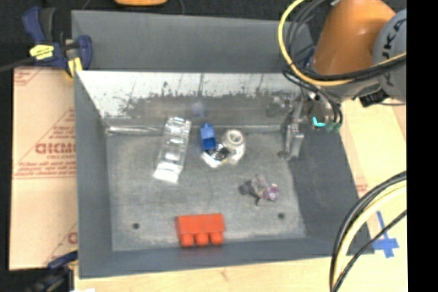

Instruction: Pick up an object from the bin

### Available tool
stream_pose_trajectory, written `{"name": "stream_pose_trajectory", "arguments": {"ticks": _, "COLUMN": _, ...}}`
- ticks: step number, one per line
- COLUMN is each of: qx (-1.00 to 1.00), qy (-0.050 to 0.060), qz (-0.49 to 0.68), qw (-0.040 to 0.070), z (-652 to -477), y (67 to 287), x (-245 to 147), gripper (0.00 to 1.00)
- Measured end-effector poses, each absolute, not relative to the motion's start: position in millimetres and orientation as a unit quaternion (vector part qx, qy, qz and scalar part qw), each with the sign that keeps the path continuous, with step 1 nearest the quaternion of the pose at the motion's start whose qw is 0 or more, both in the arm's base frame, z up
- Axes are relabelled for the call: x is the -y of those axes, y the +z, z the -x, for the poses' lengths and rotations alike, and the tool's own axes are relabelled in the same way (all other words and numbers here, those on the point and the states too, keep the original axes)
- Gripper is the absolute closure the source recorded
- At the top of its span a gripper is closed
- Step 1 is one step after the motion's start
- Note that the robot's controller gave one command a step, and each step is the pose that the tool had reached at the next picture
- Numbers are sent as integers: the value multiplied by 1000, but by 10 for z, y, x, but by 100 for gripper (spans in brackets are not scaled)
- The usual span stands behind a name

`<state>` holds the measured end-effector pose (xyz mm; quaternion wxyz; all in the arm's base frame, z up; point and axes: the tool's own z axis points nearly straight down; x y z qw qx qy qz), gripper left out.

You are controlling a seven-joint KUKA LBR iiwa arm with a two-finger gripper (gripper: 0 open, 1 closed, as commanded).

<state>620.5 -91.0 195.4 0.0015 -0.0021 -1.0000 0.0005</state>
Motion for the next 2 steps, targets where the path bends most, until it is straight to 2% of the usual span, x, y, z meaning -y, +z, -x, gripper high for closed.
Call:
{"name": "stream_pose_trajectory", "arguments": {"ticks": 1, "qx": 999, "qy": 1, "qz": -41, "qw": -1, "z": -5652, "y": 688, "x": 643, "gripper": 0}}
{"name": "stream_pose_trajectory", "arguments": {"ticks": 2, "qx": 999, "qy": 1, "qz": -38, "qw": 0, "z": -5076, "y": 722, "x": 885, "gripper": 0}}
